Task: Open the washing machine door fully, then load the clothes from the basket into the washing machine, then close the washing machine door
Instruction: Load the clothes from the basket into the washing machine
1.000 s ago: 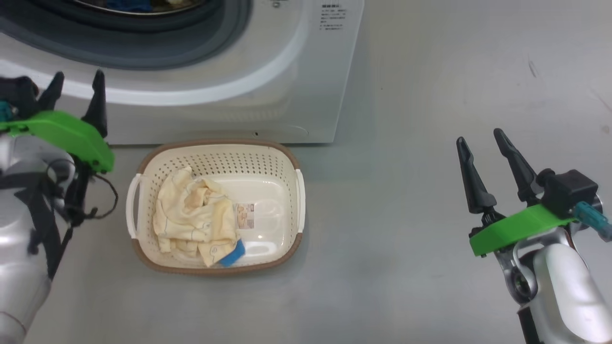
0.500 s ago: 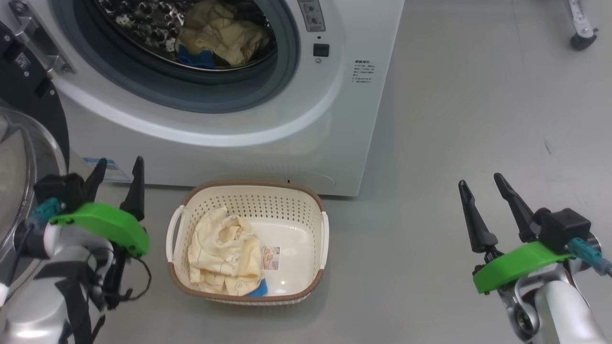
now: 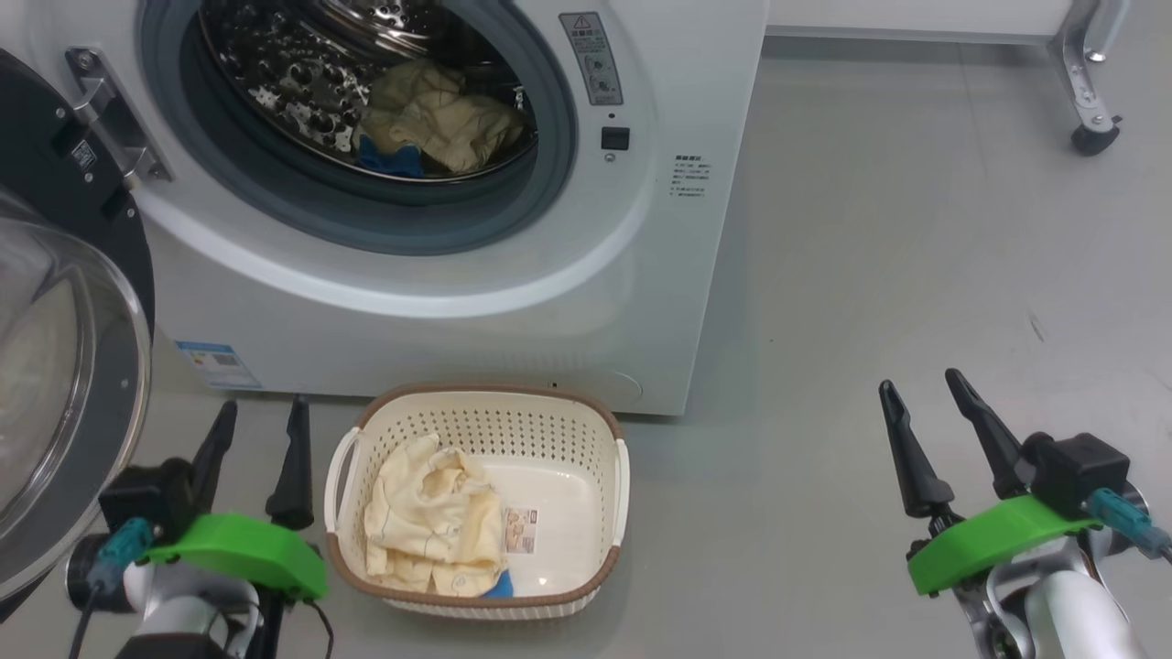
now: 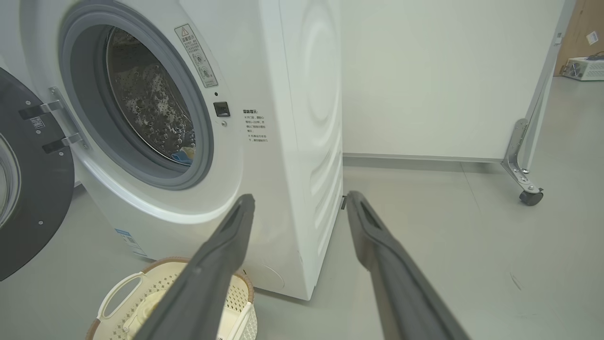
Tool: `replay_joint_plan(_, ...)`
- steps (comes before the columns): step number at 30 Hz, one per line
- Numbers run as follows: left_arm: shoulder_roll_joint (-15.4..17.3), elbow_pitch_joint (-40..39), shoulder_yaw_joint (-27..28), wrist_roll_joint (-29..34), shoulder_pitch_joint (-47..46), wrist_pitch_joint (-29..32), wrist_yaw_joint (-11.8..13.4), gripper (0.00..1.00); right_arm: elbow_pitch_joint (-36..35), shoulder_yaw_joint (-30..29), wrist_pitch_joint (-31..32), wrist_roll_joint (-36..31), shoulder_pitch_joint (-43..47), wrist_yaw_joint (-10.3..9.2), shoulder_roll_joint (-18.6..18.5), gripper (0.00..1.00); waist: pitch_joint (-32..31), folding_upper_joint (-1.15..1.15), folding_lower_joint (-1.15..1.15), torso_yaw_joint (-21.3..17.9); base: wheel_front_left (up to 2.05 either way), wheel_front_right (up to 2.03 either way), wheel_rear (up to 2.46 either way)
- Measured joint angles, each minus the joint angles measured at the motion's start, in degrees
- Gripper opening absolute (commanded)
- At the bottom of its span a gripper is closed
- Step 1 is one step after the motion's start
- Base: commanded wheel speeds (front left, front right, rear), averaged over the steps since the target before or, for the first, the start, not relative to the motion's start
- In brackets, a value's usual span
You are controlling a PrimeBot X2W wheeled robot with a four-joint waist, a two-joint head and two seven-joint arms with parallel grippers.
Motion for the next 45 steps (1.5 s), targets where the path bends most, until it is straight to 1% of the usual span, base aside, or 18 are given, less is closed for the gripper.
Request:
replay_joint_plan(4,-2.0,-2.2,2.3,2.7,3.5,0.0,-0.6,1.0,-0.2,0.0,0.0,0.3,0.1,0.0,0.0,1.0,-0.7,0.0,0.0,-0.4,0.0,0.0,0.0)
replay_joint_plan(10,-4.7,-3.3,5.1,6.4,6.5,0.0,-1.6,1.0,-0.2,0.0,0.0,0.7,0.1,0.0,0.0,1.0,-0.8,0.0,0.0,-0.8,0.0,0.0,0.0)
replay_joint_plan(15,-7.0,-3.2,7.1,8.6,7.1,0.0,-3.1,1.0,-0.3,0.0,0.0,0.7,0.1,0.0,0.0,1.0,-0.3,0.0,0.01,-0.9,0.0,0.0,0.0)
replay_joint_plan(24,-9.6,-1.7,9.6,12.0,7.1,0.0,-5.6,1.0,-0.2,0.2,0.0,1.3,0.1,0.0,0.0,1.0,0.1,0.0,0.01,-0.9,0.0,0.0,0.0)
replay_joint_plan(28,-10.3,-0.9,10.3,12.7,7.1,0.0,-6.5,1.0,-0.2,0.4,0.0,1.3,0.1,0.0,0.0,1.0,0.0,0.0,0.01,-1.0,0.0,0.0,0.0)
replay_joint_plan(33,-10.8,-0.3,11.3,13.8,7.1,0.0,-6.7,1.0,-0.1,0.4,0.0,1.3,0.1,0.0,0.0,1.0,-0.1,0.0,0.01,-1.1,0.0,0.0,0.0)
replay_joint_plan(39,-11.7,0.1,12.3,14.5,7.1,0.0,-7.6,1.0,0.1,0.4,0.0,1.3,0.1,0.0,0.0,1.0,-0.4,0.0,0.01,-1.2,0.0,0.0,0.0)
replay_joint_plan(45,-12.1,0.3,13.0,15.3,7.1,0.0,-7.6,1.0,0.1,0.4,0.0,1.3,0.1,0.0,0.0,1.0,-0.1,0.0,0.01,-1.3,0.0,0.0,0.0)
